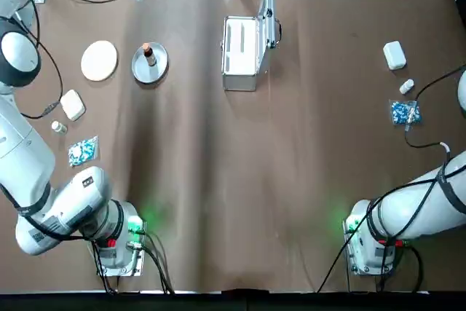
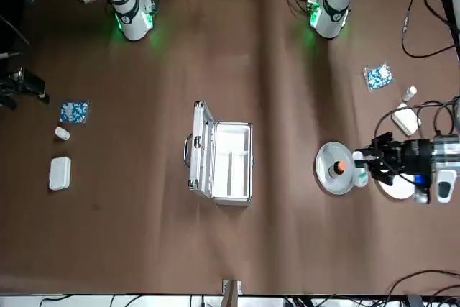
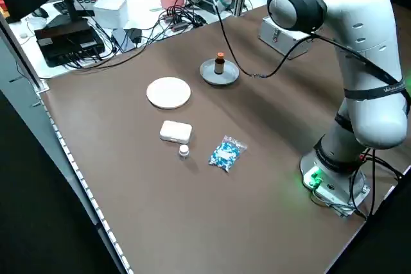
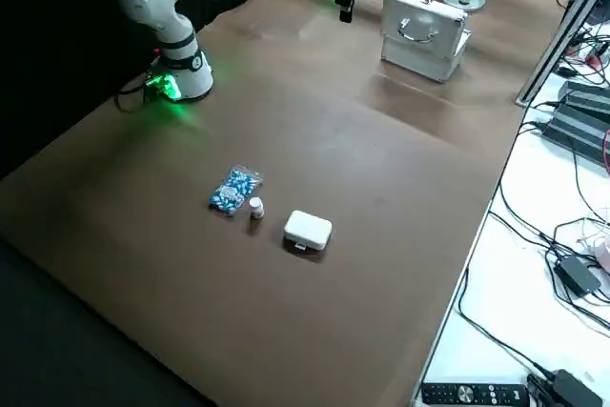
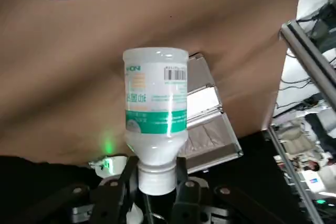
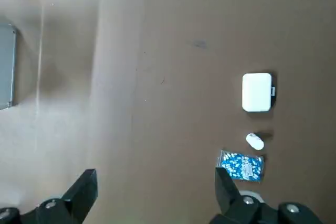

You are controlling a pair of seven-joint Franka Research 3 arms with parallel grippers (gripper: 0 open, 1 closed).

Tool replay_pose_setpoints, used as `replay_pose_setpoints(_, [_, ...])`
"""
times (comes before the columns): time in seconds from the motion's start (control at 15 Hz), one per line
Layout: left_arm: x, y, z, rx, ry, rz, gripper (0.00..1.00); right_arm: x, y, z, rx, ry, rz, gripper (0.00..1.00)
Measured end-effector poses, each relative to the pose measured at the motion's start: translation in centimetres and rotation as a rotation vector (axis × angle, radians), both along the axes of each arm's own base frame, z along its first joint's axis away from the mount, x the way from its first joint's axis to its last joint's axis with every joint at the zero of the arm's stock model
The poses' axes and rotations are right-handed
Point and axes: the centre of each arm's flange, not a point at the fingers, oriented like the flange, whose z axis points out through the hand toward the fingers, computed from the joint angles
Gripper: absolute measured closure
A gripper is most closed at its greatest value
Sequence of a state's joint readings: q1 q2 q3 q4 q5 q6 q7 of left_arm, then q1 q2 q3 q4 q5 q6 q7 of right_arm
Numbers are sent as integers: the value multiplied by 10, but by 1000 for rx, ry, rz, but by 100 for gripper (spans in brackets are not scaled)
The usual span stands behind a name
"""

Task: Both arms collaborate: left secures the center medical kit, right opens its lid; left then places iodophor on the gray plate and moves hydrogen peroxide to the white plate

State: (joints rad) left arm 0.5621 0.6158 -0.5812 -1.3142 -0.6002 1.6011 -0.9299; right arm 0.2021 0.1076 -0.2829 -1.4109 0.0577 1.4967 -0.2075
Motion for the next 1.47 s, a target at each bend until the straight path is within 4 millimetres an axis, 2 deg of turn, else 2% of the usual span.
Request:
replay_pose_setpoints(0.2, [-5,46,-14,-31,44,62,68,0,0,0,0,0,0,1])
replay_pose_setpoints(0.47, [-16,106,-52,-143,127,138,68,1,-2,1,-1,-6,-3,1])
replay_pose_setpoints(1.0, [-44,196,-140,-391,262,259,68,1,-9,1,-6,-16,-15,1])
replay_pose_setpoints(1.27, [-70,257,-182,-513,293,379,68,1,-8,1,-7,-16,-14,1])
replay_pose_setpoints(1.47, [-85,283,-210,-564,312,435,68,1,-7,1,-6,-16,-12,1])
